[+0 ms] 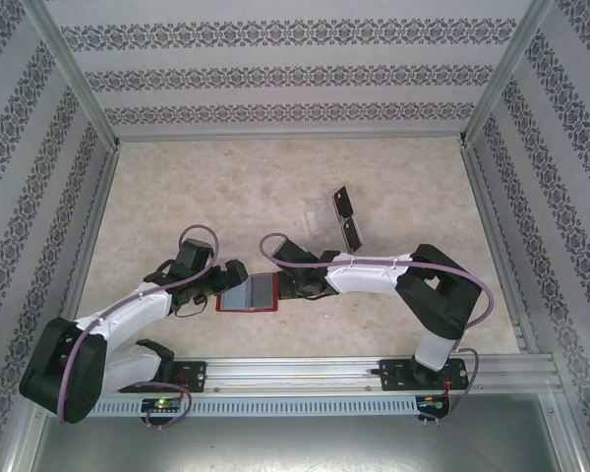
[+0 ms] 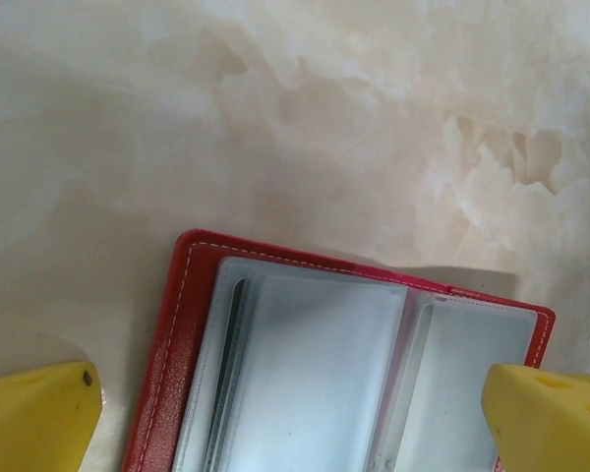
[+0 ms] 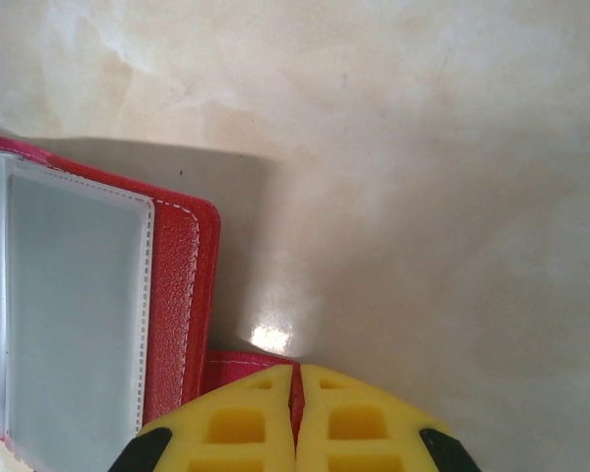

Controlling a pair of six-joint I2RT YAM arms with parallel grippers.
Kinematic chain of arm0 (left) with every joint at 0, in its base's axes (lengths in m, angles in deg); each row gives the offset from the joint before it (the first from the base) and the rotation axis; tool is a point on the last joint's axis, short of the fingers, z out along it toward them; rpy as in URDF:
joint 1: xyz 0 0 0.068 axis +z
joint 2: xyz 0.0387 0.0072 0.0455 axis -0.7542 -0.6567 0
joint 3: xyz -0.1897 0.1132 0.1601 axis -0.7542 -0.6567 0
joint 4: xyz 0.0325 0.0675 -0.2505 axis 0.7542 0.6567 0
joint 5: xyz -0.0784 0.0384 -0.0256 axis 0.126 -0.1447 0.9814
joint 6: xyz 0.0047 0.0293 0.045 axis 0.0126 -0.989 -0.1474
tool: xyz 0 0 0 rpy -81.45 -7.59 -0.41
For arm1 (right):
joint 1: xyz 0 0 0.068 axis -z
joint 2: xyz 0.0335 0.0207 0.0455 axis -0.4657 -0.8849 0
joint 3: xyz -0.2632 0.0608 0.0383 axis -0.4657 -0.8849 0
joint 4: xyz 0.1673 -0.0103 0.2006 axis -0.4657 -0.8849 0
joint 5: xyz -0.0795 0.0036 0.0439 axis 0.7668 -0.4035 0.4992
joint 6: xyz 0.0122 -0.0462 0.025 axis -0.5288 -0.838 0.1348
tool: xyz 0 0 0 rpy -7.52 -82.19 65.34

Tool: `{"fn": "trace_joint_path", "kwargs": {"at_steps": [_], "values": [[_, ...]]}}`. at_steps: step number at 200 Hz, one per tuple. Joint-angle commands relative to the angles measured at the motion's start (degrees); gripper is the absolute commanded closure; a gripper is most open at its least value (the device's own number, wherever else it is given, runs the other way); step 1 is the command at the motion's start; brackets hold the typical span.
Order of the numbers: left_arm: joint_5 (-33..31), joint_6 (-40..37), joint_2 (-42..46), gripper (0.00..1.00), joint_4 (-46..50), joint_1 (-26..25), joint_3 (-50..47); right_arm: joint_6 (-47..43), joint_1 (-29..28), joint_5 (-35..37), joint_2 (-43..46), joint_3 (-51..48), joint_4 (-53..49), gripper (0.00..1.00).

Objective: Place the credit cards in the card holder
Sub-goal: Close the card holder at the bottom-center of the table.

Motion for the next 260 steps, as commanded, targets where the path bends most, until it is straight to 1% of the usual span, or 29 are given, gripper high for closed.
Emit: {"fn": "trace_joint_path", "kwargs": {"at_steps": [1,77,95,132,159,220,243,260], "values": [[8.4,2.0,0.4,0.00,-10.4,-1.0,-0.9,-1.0,0.7,-0.7,-0.8,0.1,0.1,1.00],[9.8,6.1,6.1,0.00,-13.5,-2.1,-0.5,-1.3,0.8,-1.0,-1.6,0.8,0.3,1.00],[10.3,6.9,5.1,0.00,-15.0,-2.8,-0.3,-1.4,0.8,-1.0,-1.7,0.9,0.3,1.00],[9.5,8.6,0.6,0.00,-20.0,-6.7,-0.3,-1.5,0.9,-1.3,-2.1,1.4,0.2,1.00],[8.3,10.0,-1.0,0.00,-23.1,-8.9,-0.1,-1.6,0.9,-1.2,-1.8,1.5,0.0,1.00],[6.4,11.1,-1.4,0.00,-24.4,-12.2,2.9,-1.4,1.0,-0.9,-0.6,0.8,-0.4,1.00],[6.1,11.3,-2.4,0.00,-25.2,-13.0,3.2,-1.2,1.2,-0.5,1.0,0.2,-0.9,0.91],[6.0,11.6,-3.5,0.00,-26.1,-13.8,3.2,-1.2,1.2,-0.3,2.1,0.0,-1.4,0.86]]}}
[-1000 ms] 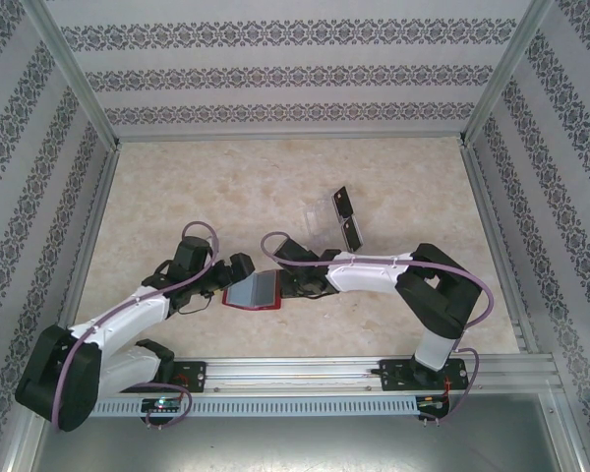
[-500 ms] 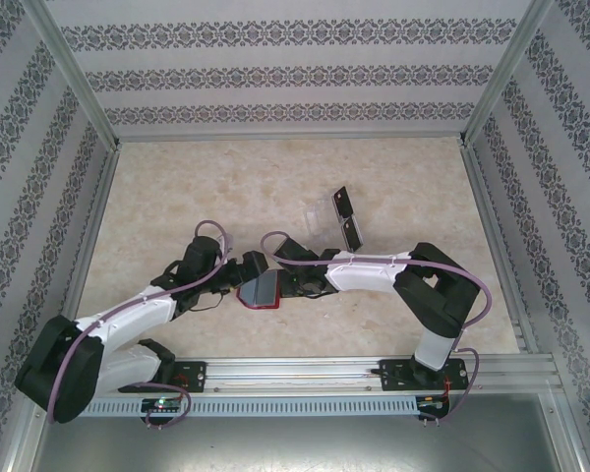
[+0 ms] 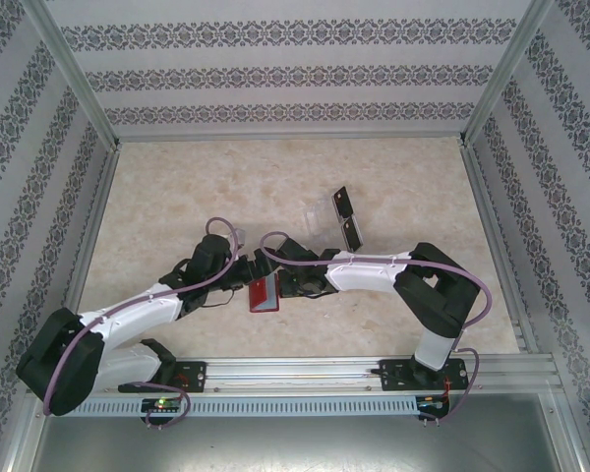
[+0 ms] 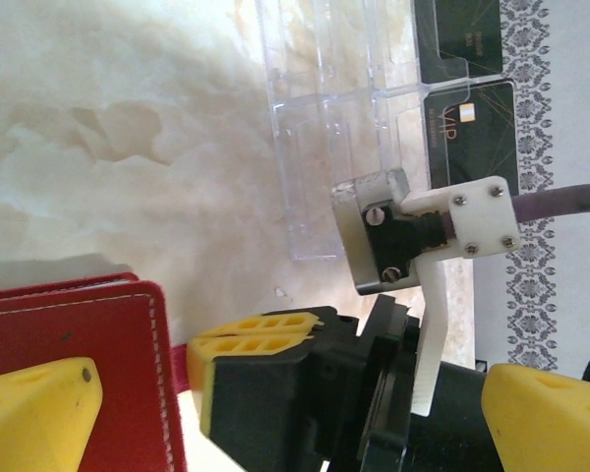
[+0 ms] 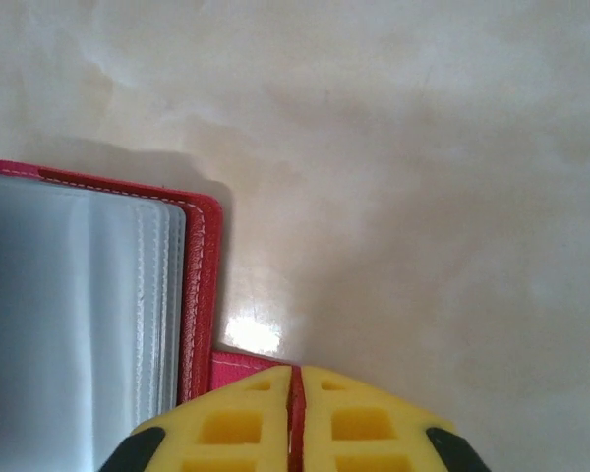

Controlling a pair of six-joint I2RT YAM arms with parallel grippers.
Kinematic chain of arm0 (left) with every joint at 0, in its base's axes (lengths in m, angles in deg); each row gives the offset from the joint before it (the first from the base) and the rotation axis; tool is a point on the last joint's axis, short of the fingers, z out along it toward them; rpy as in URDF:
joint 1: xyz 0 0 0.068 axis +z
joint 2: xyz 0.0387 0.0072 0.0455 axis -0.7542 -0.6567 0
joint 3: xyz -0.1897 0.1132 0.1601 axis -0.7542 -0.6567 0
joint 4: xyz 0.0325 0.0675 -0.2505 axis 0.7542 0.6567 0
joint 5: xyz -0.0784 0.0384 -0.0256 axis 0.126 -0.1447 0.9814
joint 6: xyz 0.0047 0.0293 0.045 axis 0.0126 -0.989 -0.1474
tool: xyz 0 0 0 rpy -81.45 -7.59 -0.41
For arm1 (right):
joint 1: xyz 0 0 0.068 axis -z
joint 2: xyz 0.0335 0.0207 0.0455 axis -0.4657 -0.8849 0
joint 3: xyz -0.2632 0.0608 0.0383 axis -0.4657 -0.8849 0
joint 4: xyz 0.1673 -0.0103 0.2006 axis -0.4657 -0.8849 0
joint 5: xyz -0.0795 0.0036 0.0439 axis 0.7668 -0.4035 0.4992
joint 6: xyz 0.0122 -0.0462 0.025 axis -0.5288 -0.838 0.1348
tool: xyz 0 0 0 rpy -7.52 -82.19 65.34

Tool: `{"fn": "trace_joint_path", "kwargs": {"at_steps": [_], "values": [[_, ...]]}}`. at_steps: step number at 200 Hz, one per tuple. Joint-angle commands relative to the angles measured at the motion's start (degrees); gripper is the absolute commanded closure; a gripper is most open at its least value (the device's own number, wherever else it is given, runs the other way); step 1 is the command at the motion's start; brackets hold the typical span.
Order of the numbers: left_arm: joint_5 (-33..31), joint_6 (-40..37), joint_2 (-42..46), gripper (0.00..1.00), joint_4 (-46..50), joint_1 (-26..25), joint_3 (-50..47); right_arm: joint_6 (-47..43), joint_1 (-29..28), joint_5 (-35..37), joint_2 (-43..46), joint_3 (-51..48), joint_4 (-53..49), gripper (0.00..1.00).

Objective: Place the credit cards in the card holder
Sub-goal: Close the card holder at the bottom-center of the table.

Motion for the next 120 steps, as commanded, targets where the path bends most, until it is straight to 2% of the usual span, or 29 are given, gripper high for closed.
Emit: {"fn": "trace_joint_path", "kwargs": {"at_steps": [1,23,59,108,120], "values": [[-0.8,1.0,-1.6,0.00,-3.5,-1.5,1.1,-0.3,0.3,0.1,2.6,-0.3,-1.3,0.86],[-1.3,1.4,-3.5,0.00,-4.6,-2.7,1.0,-0.3,0.5,0.6,4.1,-0.7,-2.2,0.80],[-2.2,2.0,-5.5,0.00,-6.5,-3.8,0.1,-0.2,1.0,1.7,7.0,-2.1,-2.8,0.79],[-3.4,2.6,-7.9,0.00,-7.7,-4.3,-1.1,0.1,1.6,1.4,8.2,-3.0,-2.7,0.86],[-3.7,2.9,-8.1,0.00,-7.9,-4.3,-1.5,0.8,1.6,1.0,9.2,-3.9,-2.1,0.77]]}}
